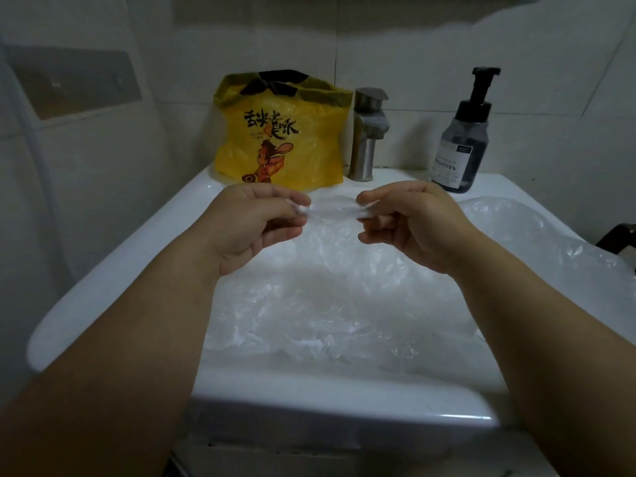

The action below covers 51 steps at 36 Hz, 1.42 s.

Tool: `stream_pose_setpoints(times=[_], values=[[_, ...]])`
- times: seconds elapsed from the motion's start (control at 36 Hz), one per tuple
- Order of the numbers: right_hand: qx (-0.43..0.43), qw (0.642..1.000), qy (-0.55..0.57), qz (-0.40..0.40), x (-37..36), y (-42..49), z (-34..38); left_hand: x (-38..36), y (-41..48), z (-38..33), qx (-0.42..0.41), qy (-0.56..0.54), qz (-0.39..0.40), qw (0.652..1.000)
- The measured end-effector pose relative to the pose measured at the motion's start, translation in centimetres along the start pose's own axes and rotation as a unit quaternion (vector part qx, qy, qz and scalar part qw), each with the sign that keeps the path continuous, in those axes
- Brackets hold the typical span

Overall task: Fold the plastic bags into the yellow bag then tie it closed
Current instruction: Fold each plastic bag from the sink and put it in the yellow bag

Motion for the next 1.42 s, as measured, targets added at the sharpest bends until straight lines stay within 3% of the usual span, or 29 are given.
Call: stream_pose_setpoints(times=[0.08,0.28,0.36,0.47,0.58,0.72,0.89,0.97,1.06,1.14,1.28,1.42], values=[[-0.002,1.0,-0.005,0.022,-0.1,-0.1,0.0,0.0,0.2,0.0,0.013,-0.034,-0.007,0.999],[0.028,0.995,-0.097,-0.016,0.2,0.2,-0.6,0.1,0.6,0.4,-0.036,0.025,-0.005,0.999],[0.007,0.991,-0.135,-0.003,0.2,0.2,-0.8,0.0,0.6,0.4,-0.021,-0.016,-0.001,1.0],[0.027,0.964,-0.264,0.007,-0.3,-0.2,-0.7,-0.3,0.7,0.2,-0.011,-0.081,-0.005,0.997],[0.069,0.972,-0.222,-0.02,-1.3,-0.6,-0.5,-1.4,0.3,0.3,0.022,-0.169,0.016,0.985],[0.081,0.981,-0.171,0.032,-3.1,-1.3,-1.4,-3.9,-1.2,2.8,0.032,0.06,0.181,0.981],[0.066,0.984,-0.151,0.064,-3.8,-1.5,-1.9,-4.1,-0.8,2.0,0.022,0.029,0.078,0.996],[0.05,0.985,-0.152,0.066,-3.6,-1.2,-1.8,-4.0,-0.8,1.7,0.023,-0.015,0.082,0.996],[0.032,0.983,-0.161,0.078,-3.4,-1.2,-2.0,-3.5,-0.4,1.1,0.039,-0.098,0.026,0.994],[0.025,0.981,-0.178,0.076,-3.3,-1.2,-2.2,-2.6,0.4,1.0,0.069,-0.217,-0.037,0.973],[0.02,0.981,-0.179,0.069,-4.0,-1.5,-2.4,-2.1,0.3,0.9,0.115,-0.363,-0.076,0.922],[0.006,0.978,-0.191,0.083,-3.8,-1.8,-2.1,-1.7,-0.6,0.4,0.133,-0.376,-0.081,0.913]])
Point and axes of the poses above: each hand's wrist, its own y-axis towards the middle knuckle, its own x-axis out of the back of the hand, z = x × y, the point moved 3 cm from there along y, towards the middle knuckle, and after that the axes turned 14 degrees about -z, right-handed, at the moved point
